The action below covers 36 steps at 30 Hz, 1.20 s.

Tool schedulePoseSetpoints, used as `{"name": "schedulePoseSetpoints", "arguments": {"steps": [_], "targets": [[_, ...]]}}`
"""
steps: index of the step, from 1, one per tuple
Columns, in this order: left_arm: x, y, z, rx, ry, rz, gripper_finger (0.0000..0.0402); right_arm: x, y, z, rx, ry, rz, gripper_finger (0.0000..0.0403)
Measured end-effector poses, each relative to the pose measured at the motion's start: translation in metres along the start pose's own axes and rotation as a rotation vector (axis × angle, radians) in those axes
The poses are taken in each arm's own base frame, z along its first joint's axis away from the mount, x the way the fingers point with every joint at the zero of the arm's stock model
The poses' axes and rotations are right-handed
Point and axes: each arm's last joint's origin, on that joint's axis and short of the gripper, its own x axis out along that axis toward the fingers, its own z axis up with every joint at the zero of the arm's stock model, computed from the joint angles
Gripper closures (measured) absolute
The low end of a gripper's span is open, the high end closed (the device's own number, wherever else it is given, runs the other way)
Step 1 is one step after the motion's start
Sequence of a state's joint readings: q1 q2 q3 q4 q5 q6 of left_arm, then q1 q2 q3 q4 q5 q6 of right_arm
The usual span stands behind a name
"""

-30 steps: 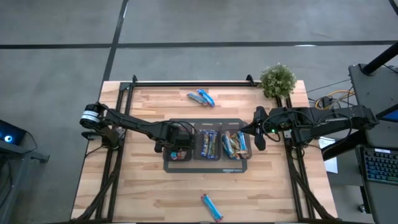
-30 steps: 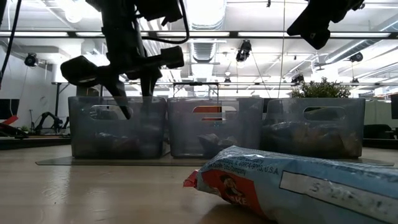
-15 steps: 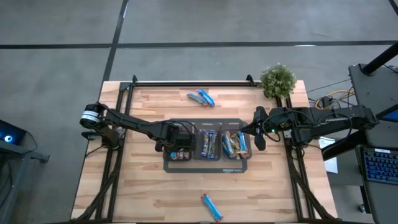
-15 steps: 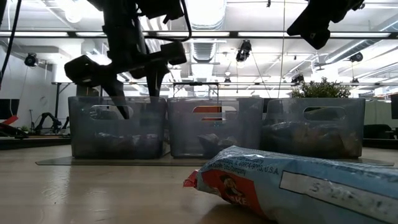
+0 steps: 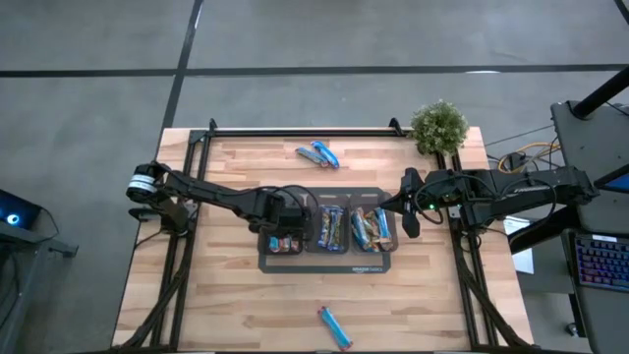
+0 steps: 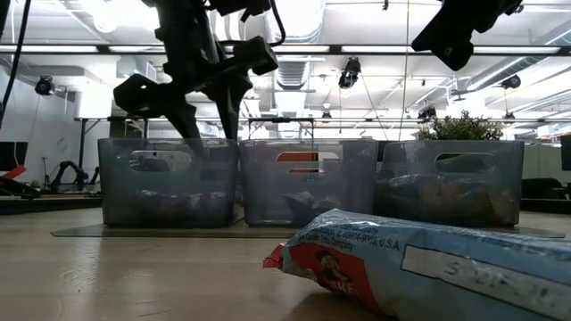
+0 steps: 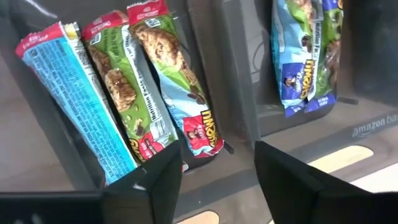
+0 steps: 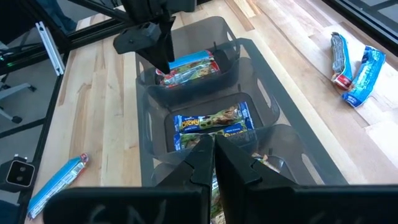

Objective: Pick and place Granola Bars by type
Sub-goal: Put the red granola bar into the left black bin

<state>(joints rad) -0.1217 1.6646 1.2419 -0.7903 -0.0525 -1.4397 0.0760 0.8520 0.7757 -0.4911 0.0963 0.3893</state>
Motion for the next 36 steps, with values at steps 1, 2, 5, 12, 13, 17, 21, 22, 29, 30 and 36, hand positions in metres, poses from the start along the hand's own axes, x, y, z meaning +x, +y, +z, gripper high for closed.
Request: {"name": "schedulePoseSetpoints", "arguments": {"steps": [1, 2, 5, 12, 13, 17, 21, 22, 29, 30, 36], "targets": [[0.000, 0.000, 0.000, 0.008, 0.000, 0.000, 0.0229, 0.000, 0.000, 0.000, 0.001, 0.000, 0.000, 0.0394], [0.000, 0.000, 0.000, 0.014, 0.000, 0.002, 0.0241, 0.000, 0.000, 0.000, 0.000, 0.000, 0.000, 0.0394], [-0.002, 0.000, 0.001, 0.043, -0.001, -0.001, 0.0277, 0.000, 0.000, 0.000, 0.002, 0.000, 0.000, 0.0394], [-0.018, 0.001, 0.003, 0.088, -0.049, -0.044, 0.0353, 0.000, 0.000, 0.000, 0.004, 0.000, -0.001, 0.0394], [-0.022, 0.002, 0.003, 0.098, -0.064, -0.053, 0.0362, 0.000, 0.000, 0.000, 0.004, 0.000, -0.001, 0.0394], [-0.037, 0.004, 0.005, 0.137, -0.130, -0.087, 0.0396, 0.000, 0.000, 0.000, 0.004, 0.000, -0.001, 0.0394], [-0.054, 0.007, 0.008, 0.202, -0.197, -0.122, 0.0401, 0.000, 0.000, 0.000, 0.004, -0.001, -0.001, 0.0394], [-0.057, 0.007, 0.009, 0.215, -0.213, -0.128, 0.0401, 0.000, 0.000, 0.000, 0.004, -0.001, -0.001, 0.0394], [-0.079, 0.013, 0.012, 0.337, -0.315, -0.158, 0.0401, 0.000, 0.000, 0.000, 0.004, -0.002, -0.002, 0.0394], [-0.082, 0.013, 0.012, 0.359, -0.330, -0.159, 0.0401, 0.000, 0.000, 0.000, 0.006, -0.002, -0.002, 0.0394], [-0.095, 0.017, 0.014, 0.474, -0.397, -0.159, 0.0401, 0.000, 0.002, 0.003, 0.123, -0.026, 0.039, 0.0394]]}}
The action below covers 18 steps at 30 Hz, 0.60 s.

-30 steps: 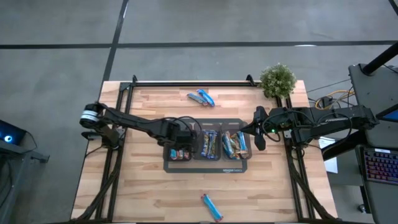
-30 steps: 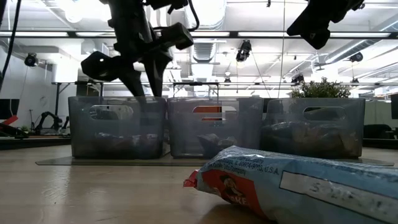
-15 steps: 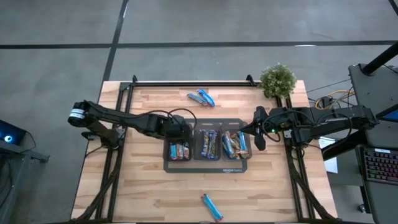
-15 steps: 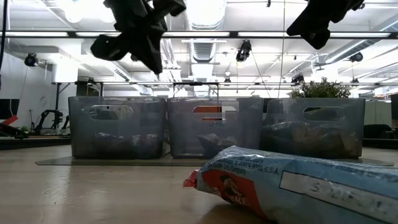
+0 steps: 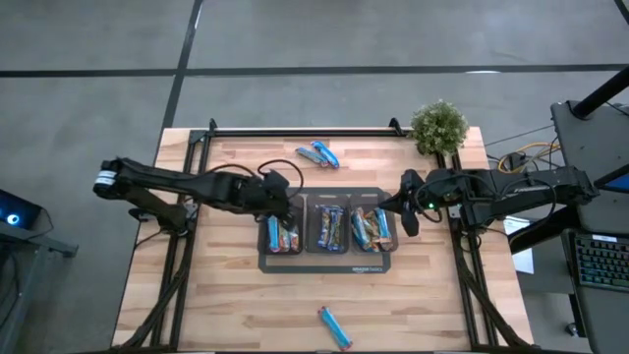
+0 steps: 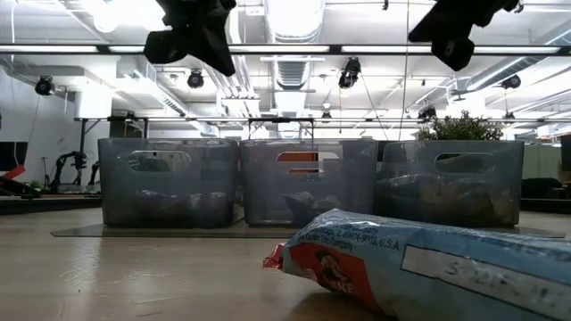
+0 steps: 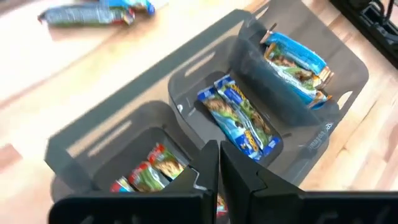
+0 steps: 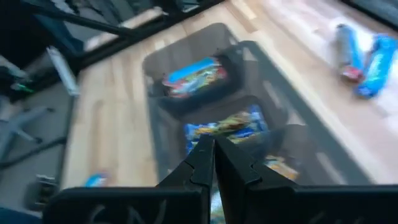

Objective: Pick and place Granola Bars by type
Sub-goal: Put the red granola bar into the left black bin

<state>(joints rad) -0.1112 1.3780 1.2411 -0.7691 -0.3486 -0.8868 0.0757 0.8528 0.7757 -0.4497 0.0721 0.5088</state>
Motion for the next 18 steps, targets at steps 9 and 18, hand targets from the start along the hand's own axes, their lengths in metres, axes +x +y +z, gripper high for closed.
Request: {"name": "schedulePoseSetpoints", "arguments": {"steps": [9, 18], "targets": [[-0.006, 0.004, 0.002, 0.126, -0.037, 0.019, 0.0402, -0.003, 0.016, 0.015, 0.034, -0.127, 0.214, 0.0394], [-0.015, 0.007, 0.004, 0.230, -0.052, 0.007, 0.0402, 0.003, 0.038, 0.027, 0.064, -0.134, 0.287, 0.0394]]}}
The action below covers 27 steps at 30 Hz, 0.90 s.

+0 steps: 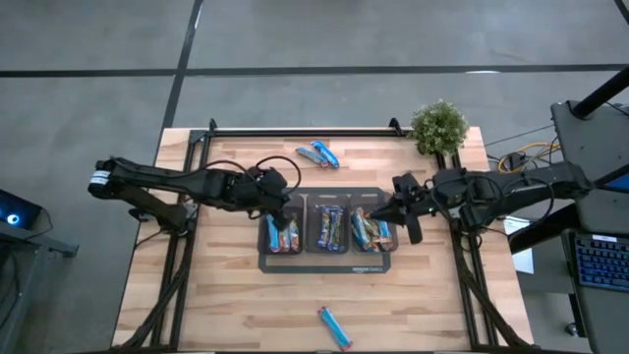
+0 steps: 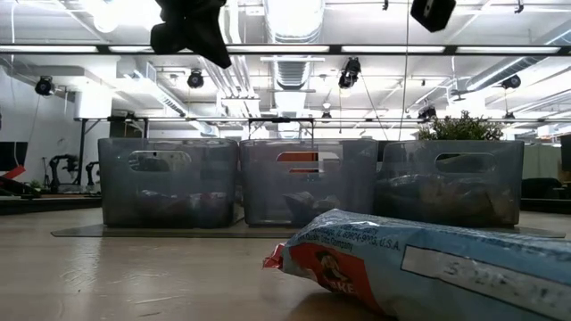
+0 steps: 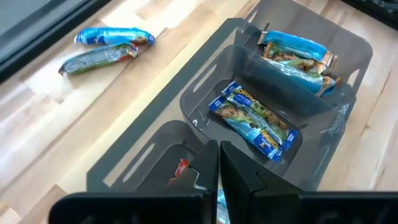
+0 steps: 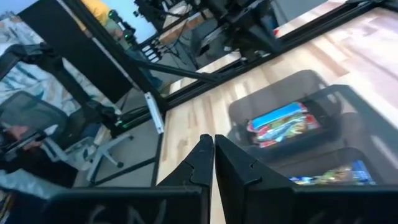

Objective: Pick and place Granola Bars by type
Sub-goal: Put the red granola bar into the left black bin

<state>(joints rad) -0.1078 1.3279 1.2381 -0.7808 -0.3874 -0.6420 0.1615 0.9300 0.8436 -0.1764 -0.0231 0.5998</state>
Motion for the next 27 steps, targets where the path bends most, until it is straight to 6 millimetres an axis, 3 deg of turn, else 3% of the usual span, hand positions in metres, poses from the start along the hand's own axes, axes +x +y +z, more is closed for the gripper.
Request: {"name": "schedulePoseSetpoints", "arguments": {"steps": [19, 27], "targets": [[-0.025, 0.015, 0.001, 0.123, -0.039, 0.033, 0.0401, 0.064, 0.052, 0.028, -0.112, 0.125, 0.007, 0.0394], [-0.036, 0.022, 0.001, 0.185, -0.054, 0.044, 0.0401, 0.082, 0.089, 0.031, -0.147, 0.239, 0.030, 0.0394]]}}
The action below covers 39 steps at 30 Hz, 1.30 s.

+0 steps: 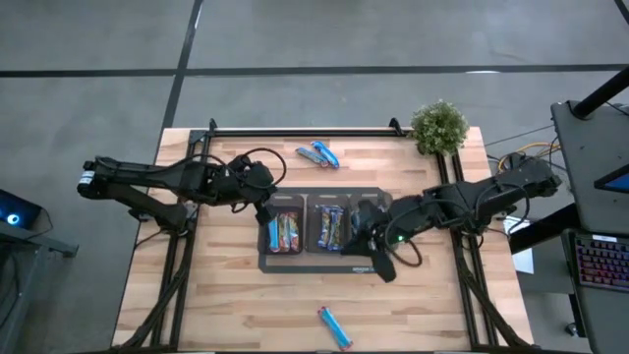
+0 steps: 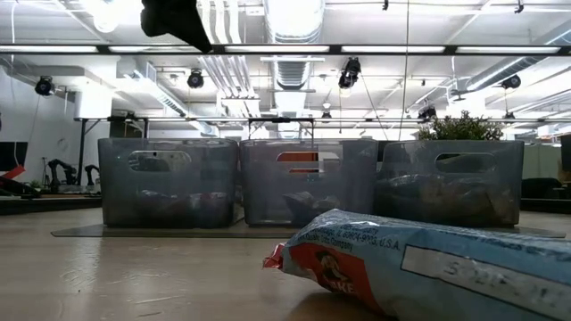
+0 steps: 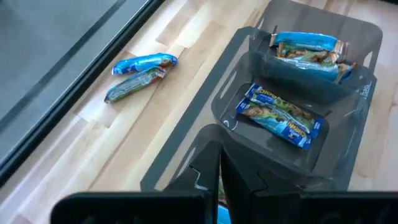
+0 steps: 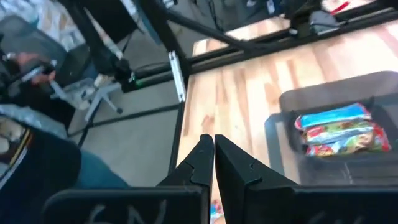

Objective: Pick and place Granola Bars by type
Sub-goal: Put the red granola bar into the left black bin

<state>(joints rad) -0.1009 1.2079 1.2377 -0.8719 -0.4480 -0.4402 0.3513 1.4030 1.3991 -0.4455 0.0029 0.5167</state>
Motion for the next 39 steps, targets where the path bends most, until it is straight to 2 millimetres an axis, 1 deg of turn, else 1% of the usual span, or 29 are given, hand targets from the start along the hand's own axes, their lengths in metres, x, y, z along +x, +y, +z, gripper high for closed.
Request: {"name": "schedulePoseSetpoints", "arguments": {"steps": [5, 9, 16, 24, 28, 34, 39], "targets": [[-0.003, 0.002, 0.000, 0.055, -0.005, -0.004, 0.0401, 0.010, 0.023, 0.005, 0.018, 0.014, 0.050, 0.0394], [-0.006, 0.004, 0.000, 0.075, -0.007, -0.012, 0.0401, 0.023, 0.040, 0.002, 0.086, 0.043, 0.082, 0.0394], [-0.014, 0.009, -0.005, 0.086, 0.022, -0.022, 0.0401, 0.055, 0.066, -0.018, 0.140, 0.135, 0.101, 0.0394], [-0.022, 0.013, -0.006, 0.094, 0.013, -0.035, 0.0401, 0.087, 0.083, -0.034, 0.175, 0.201, 0.094, 0.0394], [-0.022, 0.013, -0.007, 0.106, 0.019, -0.032, 0.0401, 0.097, 0.088, -0.042, 0.237, 0.285, 0.042, 0.0394], [-0.022, 0.015, -0.010, 0.154, 0.048, -0.019, 0.0401, 0.105, 0.092, -0.053, 0.325, 0.390, -0.064, 0.0394], [-0.022, 0.015, -0.010, 0.195, 0.050, -0.018, 0.0401, 0.115, 0.094, -0.053, 0.438, 0.397, -0.114, 0.0394]]}}
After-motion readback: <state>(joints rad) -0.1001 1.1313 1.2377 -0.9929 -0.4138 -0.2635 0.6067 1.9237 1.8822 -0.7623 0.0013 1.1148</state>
